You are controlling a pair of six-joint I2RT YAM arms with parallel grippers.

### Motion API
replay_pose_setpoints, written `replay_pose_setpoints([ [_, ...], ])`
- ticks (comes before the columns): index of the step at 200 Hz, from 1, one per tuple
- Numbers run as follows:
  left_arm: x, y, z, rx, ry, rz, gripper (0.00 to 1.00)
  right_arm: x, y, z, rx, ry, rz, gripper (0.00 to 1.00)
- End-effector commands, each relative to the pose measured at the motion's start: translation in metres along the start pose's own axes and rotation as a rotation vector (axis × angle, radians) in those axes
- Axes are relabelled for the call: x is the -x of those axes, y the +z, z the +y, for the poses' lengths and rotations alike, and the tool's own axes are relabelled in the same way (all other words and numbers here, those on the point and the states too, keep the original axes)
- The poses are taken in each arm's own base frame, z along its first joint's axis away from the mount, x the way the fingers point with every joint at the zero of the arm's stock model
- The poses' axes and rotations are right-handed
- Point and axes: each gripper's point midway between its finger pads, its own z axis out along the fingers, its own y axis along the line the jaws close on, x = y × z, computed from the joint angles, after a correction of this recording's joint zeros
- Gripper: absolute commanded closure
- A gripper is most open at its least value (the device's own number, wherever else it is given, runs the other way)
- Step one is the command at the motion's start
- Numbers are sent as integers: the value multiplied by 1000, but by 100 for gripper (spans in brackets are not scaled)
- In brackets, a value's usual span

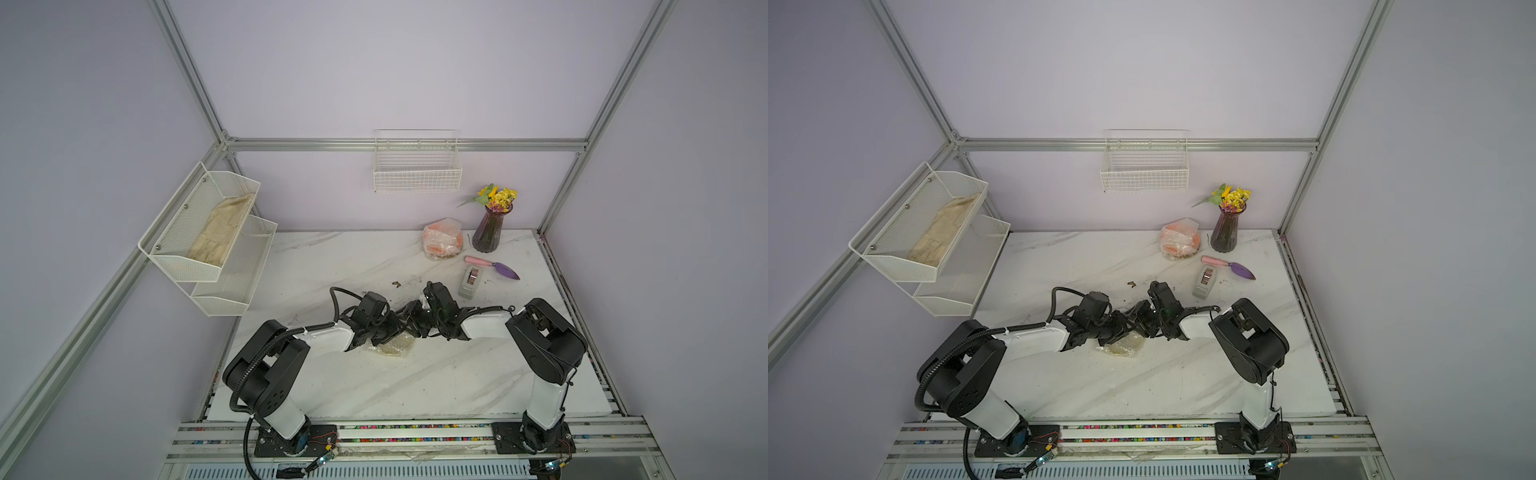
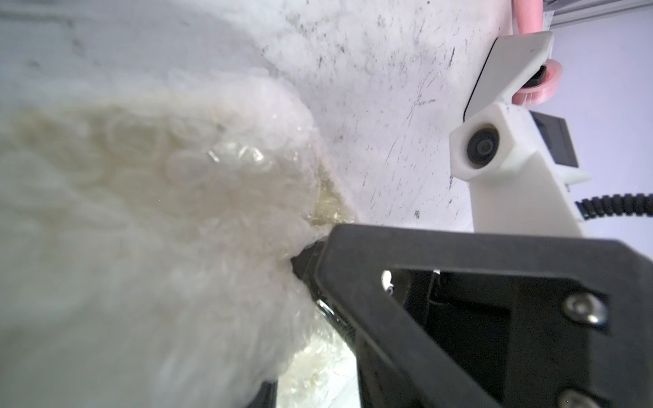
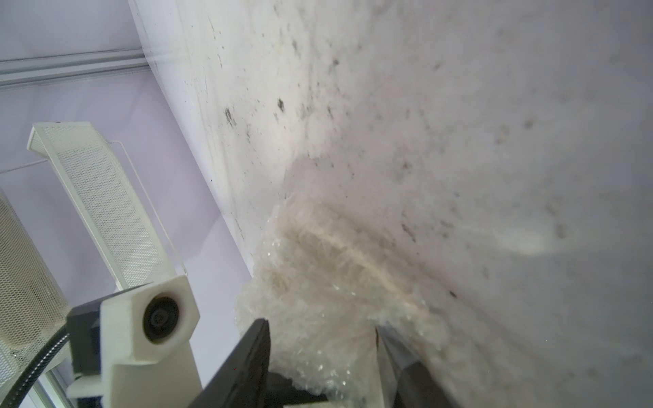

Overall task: Wrap dinner plates in bubble wrap
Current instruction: Stick the tape on the bubble wrap.

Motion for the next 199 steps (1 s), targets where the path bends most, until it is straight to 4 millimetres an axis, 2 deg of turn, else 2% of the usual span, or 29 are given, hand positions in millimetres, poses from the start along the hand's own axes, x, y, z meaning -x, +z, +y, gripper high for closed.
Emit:
replay_pose_setpoints([
  [1,23,-4,-23,-107,-22,-119,63,-17,5,-72,-223,91,21,48],
  [37,18,7,-11,-75,-43,-89,66,-21,7,-71,-221,86,30,49],
  [74,18,7,6,1,-61,-100,87,-23,6,-70,-223,84,34,49],
  [105,17,10,14,35,-67,-102,100,-26,5,-70,-226,79,36,50],
  [122,15,12,19,58,-75,-91,100,-27,3,-69,-227,75,37,50],
  [142,12,9,34,115,-100,-86,100,-27,-3,-66,-229,52,35,48],
  [175,4,3,67,201,-166,-71,100,-8,-28,-52,-248,-14,18,37],
  [199,-1,2,86,235,-209,-55,100,-7,-41,-50,-242,10,105,36],
])
